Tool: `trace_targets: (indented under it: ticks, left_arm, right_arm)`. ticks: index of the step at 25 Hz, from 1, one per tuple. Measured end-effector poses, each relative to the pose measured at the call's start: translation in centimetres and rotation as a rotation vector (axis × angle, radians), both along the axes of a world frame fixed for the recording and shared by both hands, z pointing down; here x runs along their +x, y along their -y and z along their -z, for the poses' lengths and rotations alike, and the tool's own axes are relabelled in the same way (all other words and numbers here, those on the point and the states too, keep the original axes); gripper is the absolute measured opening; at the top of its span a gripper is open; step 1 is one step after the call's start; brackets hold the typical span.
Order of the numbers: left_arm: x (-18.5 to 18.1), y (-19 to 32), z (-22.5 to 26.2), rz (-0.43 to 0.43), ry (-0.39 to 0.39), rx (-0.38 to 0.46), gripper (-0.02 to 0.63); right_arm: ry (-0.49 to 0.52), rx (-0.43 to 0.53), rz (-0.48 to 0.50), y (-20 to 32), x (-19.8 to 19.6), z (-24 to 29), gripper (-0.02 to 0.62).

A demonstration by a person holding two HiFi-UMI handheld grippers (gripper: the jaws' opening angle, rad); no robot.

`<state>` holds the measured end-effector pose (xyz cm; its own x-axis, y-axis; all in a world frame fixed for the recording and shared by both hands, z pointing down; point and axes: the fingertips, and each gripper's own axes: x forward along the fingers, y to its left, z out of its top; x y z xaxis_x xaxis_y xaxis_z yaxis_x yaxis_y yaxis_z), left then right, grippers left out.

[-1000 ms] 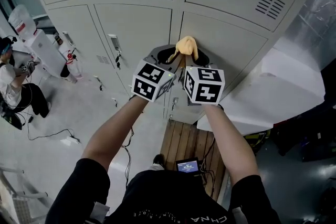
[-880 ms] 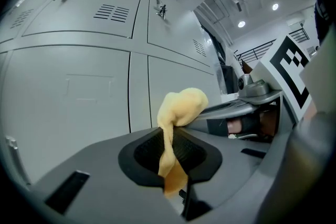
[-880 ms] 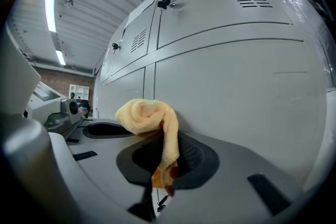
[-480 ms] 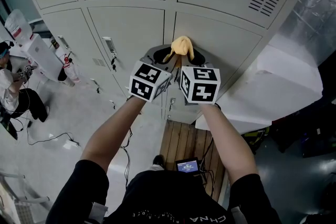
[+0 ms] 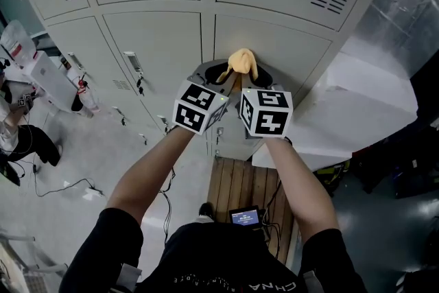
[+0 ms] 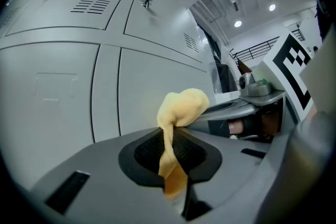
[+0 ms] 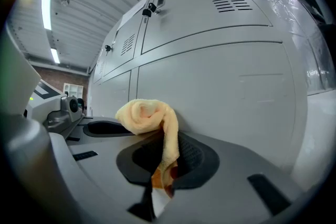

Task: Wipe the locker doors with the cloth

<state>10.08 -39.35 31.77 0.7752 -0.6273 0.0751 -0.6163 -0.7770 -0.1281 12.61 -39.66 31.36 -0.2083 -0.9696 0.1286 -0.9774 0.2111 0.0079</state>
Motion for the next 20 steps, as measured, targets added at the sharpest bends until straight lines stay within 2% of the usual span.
trace_targets:
  ticks: [20]
  left_arm:
    - [9.4,-2.5,-0.5,-0.159,0.032,-0.004,0.054]
  right_arm:
    - [0.000,-0.011,-0.159,-2.8,9.4,-0.6,0.061]
